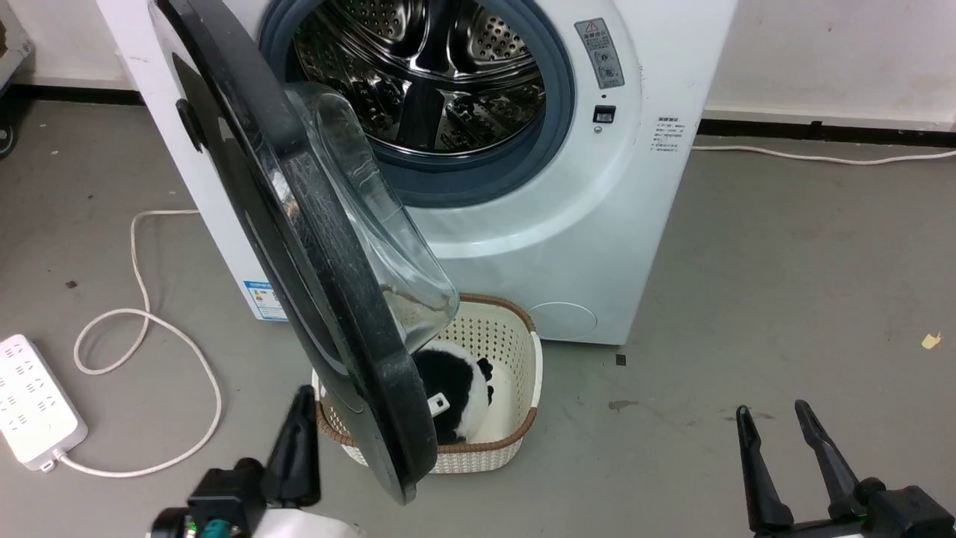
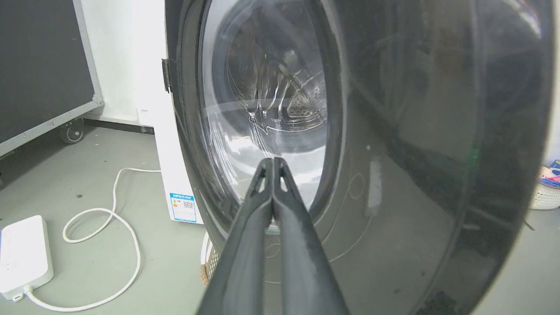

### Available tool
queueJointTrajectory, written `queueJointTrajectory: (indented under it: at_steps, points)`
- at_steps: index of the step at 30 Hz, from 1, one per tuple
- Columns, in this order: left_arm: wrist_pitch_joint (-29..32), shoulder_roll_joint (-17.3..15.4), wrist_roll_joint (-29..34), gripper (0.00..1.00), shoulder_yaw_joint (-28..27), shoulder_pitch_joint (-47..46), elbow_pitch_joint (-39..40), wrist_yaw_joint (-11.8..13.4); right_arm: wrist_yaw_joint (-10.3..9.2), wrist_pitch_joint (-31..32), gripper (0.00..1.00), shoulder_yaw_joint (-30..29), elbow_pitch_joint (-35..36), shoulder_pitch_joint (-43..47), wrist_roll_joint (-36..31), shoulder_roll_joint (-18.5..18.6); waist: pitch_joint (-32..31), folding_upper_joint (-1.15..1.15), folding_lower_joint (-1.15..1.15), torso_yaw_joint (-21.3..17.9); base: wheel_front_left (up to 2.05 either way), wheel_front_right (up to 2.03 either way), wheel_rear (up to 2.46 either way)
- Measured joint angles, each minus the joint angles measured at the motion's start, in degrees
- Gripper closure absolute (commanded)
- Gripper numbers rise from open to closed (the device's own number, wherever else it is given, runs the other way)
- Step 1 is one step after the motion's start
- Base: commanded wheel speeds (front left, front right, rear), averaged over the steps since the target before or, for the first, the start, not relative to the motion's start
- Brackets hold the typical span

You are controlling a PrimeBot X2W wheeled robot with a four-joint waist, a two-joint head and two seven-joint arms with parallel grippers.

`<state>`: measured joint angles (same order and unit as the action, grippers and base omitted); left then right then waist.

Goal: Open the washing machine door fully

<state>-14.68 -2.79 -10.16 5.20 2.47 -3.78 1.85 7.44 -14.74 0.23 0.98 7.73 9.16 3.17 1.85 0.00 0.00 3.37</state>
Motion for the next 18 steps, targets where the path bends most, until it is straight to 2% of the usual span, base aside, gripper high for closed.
queueJointTrajectory:
  at_steps: [4, 7, 10, 18]
  points:
    - [-0.01, 0.04, -2.05, 1.00, -2.53, -0.24, 3.63, 0.52, 0.00, 0.00, 0.00, -0.19, 0.08, -0.01, 0.07, -0.01, -0.40, 0.00, 0.00, 0.21, 0.00, 0.00, 0.00]
    - [0.00, 0.02, -5.31, 1.00, -6.50, -1.47, 8.70, 1.68, 0.00, 0.00, 0.00, 0.01, 0.32, 0.00, 0.69, -0.01, -0.82, 0.00, 0.00, 0.46, 0.00, 0.00, 0.00]
    - [-0.01, -0.03, -6.04, 1.00, -9.40, -3.91, 14.27, 1.70, 0.00, 0.00, 0.00, 0.32, 0.35, 0.00, 0.77, -0.04, -1.27, 0.00, 0.00, 0.57, 0.00, 0.00, 0.00]
    - [-0.05, -0.04, -4.70, 1.00, -8.58, -10.09, 29.39, 1.69, 0.00, 0.00, 0.00, 0.66, 0.20, 0.01, 1.14, -0.04, -2.45, 0.00, 0.00, 0.61, 0.00, 0.00, 0.00]
